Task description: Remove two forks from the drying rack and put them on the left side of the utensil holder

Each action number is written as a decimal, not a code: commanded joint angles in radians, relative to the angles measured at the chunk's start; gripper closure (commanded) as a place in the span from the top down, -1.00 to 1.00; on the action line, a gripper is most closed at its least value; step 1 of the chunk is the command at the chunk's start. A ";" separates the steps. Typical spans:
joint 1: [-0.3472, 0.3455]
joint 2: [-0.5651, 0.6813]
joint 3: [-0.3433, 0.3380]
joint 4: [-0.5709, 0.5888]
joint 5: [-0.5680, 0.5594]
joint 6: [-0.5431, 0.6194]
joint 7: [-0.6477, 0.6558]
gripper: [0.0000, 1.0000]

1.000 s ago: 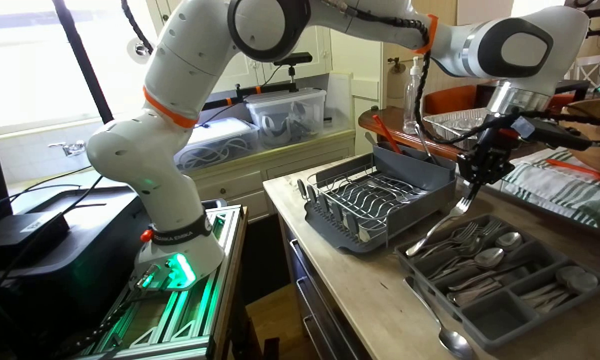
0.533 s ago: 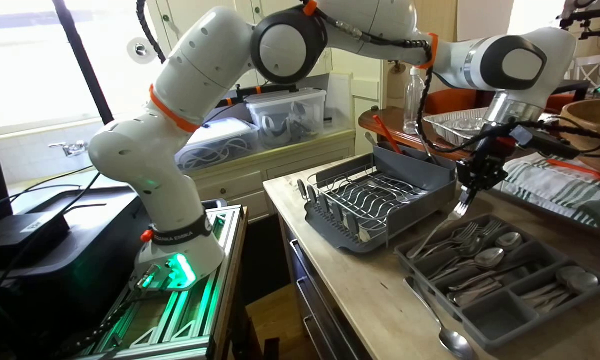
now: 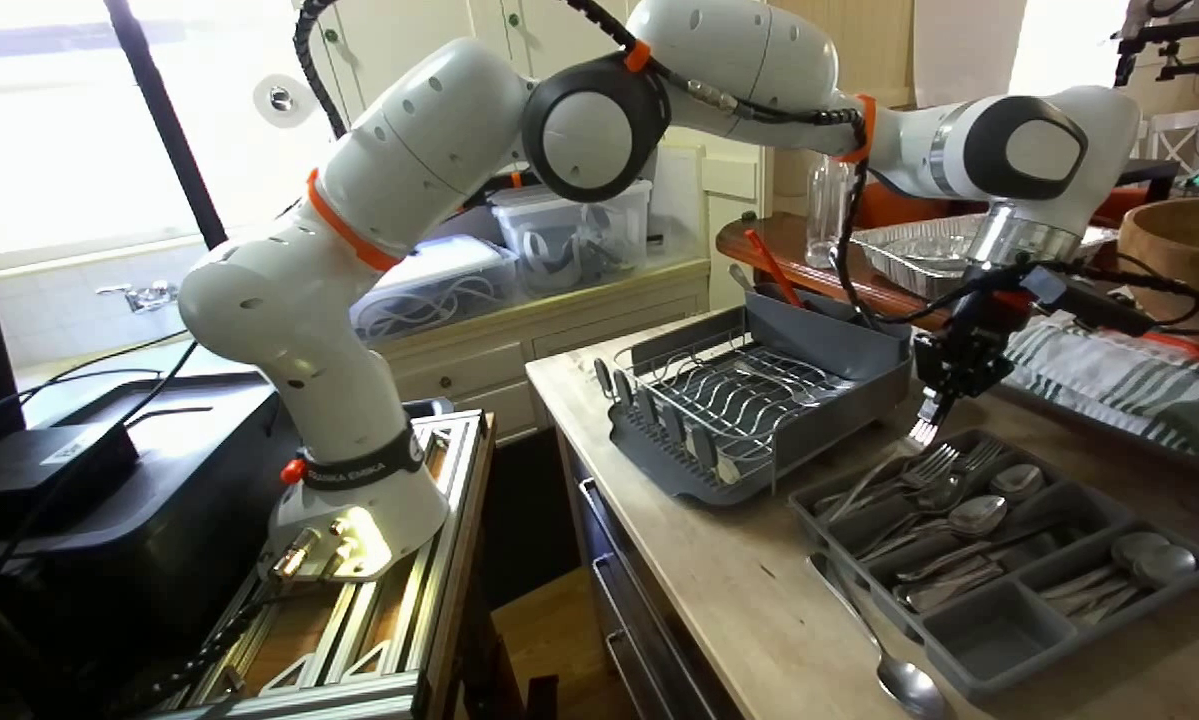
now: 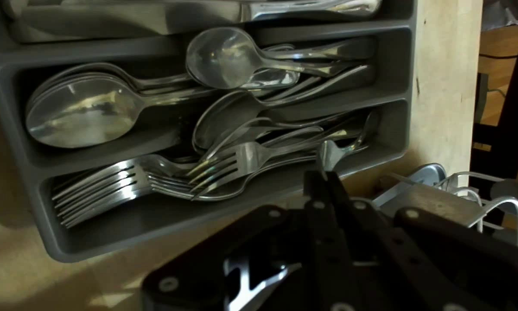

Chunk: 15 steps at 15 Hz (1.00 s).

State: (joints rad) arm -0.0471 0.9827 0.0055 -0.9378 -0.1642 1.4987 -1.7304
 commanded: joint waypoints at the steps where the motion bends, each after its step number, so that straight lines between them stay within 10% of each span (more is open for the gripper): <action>1: 0.011 0.062 -0.009 0.091 -0.032 -0.046 0.019 -0.44; 11: 0.029 -0.009 -0.006 0.090 -0.022 0.037 0.047 0.91; 15: 0.056 -0.154 -0.029 -0.009 -0.033 0.141 0.167 1.00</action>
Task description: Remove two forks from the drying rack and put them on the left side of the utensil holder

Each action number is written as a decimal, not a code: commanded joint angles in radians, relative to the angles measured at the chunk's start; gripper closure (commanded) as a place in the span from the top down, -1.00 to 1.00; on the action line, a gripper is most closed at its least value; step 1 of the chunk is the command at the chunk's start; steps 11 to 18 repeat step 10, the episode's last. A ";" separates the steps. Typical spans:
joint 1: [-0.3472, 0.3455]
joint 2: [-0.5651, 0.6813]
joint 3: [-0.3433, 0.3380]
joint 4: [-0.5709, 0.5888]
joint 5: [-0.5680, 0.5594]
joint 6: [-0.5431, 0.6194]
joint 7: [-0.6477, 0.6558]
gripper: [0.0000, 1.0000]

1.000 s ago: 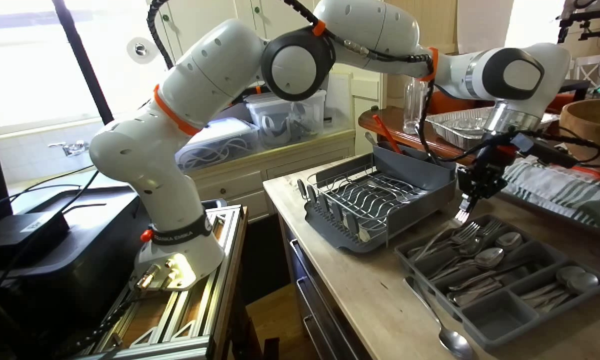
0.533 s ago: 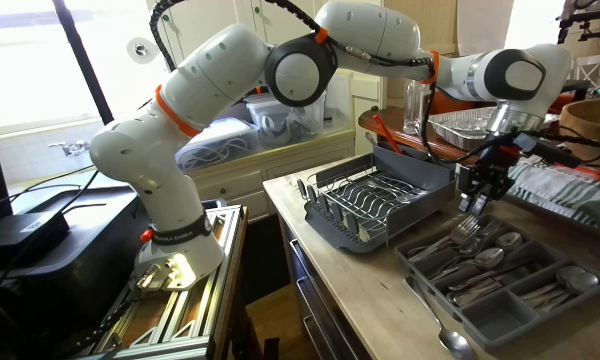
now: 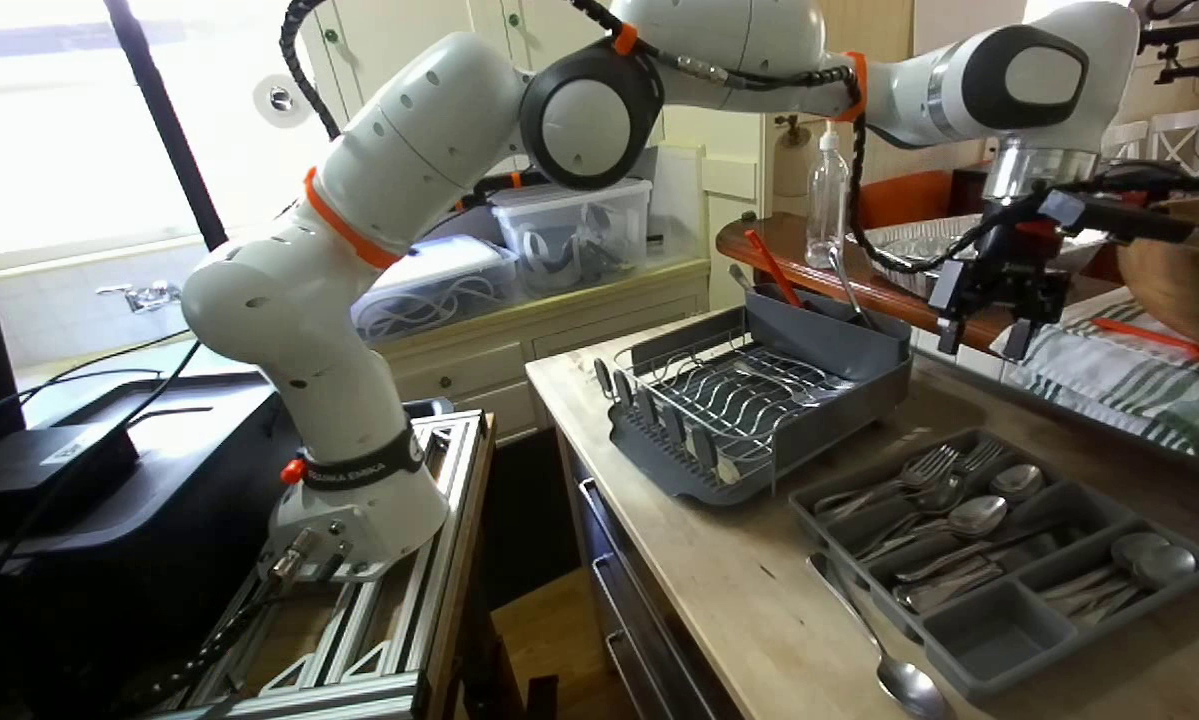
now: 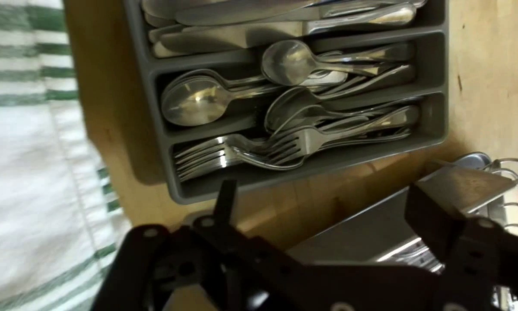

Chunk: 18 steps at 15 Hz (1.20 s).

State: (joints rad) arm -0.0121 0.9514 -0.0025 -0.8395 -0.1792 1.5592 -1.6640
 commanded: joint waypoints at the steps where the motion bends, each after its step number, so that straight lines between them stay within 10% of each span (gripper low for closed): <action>1: 0.023 -0.164 -0.025 -0.137 -0.012 0.106 0.144 1.00; 8: 0.047 -0.462 -0.067 -0.411 -0.031 0.198 0.447 1.00; 9: 0.029 -0.348 -0.052 -0.250 -0.002 0.131 0.383 1.00; 18: 0.030 -0.372 -0.052 -0.267 -0.002 0.135 0.388 1.00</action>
